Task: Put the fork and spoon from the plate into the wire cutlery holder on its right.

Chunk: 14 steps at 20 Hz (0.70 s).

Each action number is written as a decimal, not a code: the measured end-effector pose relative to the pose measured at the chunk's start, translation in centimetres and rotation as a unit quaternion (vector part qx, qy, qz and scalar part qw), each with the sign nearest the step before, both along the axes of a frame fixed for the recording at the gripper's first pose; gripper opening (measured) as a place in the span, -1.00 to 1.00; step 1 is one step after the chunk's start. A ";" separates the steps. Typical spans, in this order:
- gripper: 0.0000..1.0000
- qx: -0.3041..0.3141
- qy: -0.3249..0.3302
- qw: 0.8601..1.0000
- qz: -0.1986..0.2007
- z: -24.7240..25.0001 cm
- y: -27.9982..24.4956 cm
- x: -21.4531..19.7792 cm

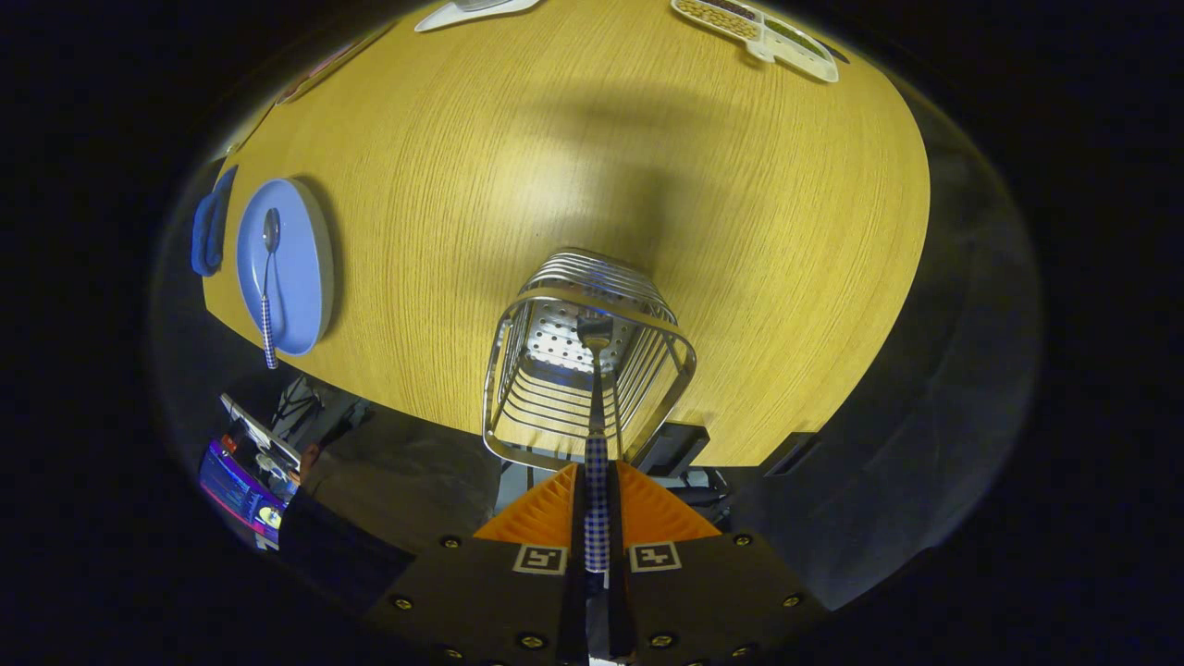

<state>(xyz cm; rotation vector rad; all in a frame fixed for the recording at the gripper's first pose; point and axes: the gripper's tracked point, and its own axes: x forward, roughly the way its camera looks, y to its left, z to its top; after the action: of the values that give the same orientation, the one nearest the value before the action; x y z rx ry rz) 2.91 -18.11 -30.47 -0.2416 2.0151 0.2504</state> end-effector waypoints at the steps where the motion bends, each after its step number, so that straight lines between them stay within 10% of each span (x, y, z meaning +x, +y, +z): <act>1: -0.79 0.000 -0.001 1.000 -0.001 0.0 -0.1 0.1; 14: -0.57 0.004 -0.038 0.999 -0.004 2.1 0.3 0.1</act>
<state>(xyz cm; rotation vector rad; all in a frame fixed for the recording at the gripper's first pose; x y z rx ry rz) 2.98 -17.78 -28.38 -0.2343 1.9394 0.2402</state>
